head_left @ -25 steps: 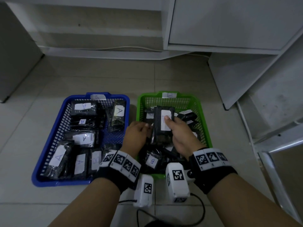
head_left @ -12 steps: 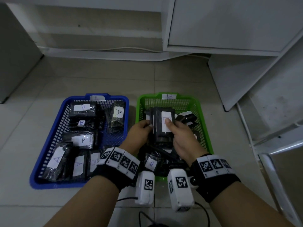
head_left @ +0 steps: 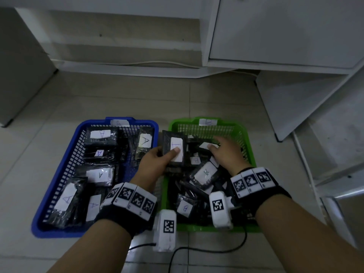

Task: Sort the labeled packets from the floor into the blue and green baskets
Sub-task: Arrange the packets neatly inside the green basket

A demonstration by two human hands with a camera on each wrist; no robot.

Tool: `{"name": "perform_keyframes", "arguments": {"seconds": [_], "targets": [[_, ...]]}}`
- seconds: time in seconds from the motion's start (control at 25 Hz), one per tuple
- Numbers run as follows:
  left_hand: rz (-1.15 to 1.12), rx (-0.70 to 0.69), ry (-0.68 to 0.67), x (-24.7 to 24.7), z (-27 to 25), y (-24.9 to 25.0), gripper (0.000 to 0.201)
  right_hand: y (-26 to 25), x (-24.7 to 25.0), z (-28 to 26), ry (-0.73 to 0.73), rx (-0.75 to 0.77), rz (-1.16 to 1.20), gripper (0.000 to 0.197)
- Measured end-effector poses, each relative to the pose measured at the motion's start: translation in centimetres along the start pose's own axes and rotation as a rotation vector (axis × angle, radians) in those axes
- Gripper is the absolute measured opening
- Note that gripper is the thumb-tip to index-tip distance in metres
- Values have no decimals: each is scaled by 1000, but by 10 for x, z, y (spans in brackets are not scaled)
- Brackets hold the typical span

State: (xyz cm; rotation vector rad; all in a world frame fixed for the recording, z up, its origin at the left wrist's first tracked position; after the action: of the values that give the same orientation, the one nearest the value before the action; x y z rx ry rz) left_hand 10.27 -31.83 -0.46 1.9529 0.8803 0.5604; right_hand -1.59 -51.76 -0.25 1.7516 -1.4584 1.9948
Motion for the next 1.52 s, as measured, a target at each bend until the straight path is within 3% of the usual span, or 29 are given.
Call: {"name": "perform_keyframes", "arguments": {"seconds": [0.08, 0.16, 0.24, 0.36, 0.52, 0.68, 0.8, 0.88, 1.0, 1.12, 1.24, 1.52], "targets": [[8, 30, 3, 7, 5, -6, 35, 11, -15, 11, -61, -32, -198, 33], [28, 51, 11, 11, 10, -8, 72, 12, -28, 19, -68, -60, -221, 36], [46, 73, 4, 12, 15, -8, 105, 7, -27, 27, -7, -77, -79, 25], [63, 60, 37, 15, 19, -5, 96, 5, -6, 39, 225, -72, 155, 8], [13, 75, 10, 17, 22, -8, 106, -2, 10, 33, 376, -133, 363, 23], [-24, 80, 3, 16, 27, -15, 104, 0, -26, 34, 182, -269, 521, 10], [-1, 87, 3, 16, 28, -17, 103, 5, -41, 39, 119, -401, 510, 28], [8, 89, -4, 15, 26, -15, 103, 0, -48, 44, 15, -393, 377, 35], [20, 85, -6, 14, 24, -11, 102, -12, -60, 54, -140, -286, 456, 34], [37, 71, -3, 14, 23, -11, 94, -11, -67, 59, -150, -302, 596, 23], [78, 71, 3, 15, 23, -12, 107, -14, -70, 57, -121, -304, 716, 19], [58, 120, -16, 14, 21, -9, 108, -13, -17, 23, 68, -258, 927, 18]]}}
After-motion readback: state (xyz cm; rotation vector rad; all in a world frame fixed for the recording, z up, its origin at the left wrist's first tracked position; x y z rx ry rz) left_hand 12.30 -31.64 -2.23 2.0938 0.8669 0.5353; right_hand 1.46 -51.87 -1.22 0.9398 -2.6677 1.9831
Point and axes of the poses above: each hand's wrist, its own z-axis towards the middle knuckle, its own x-axis out of the back of the hand, y = z × x, the point moved 8 cm from there along z, towards the middle knuckle, and after that the axes turned 6 degrees about x, right-handed, at the moved point
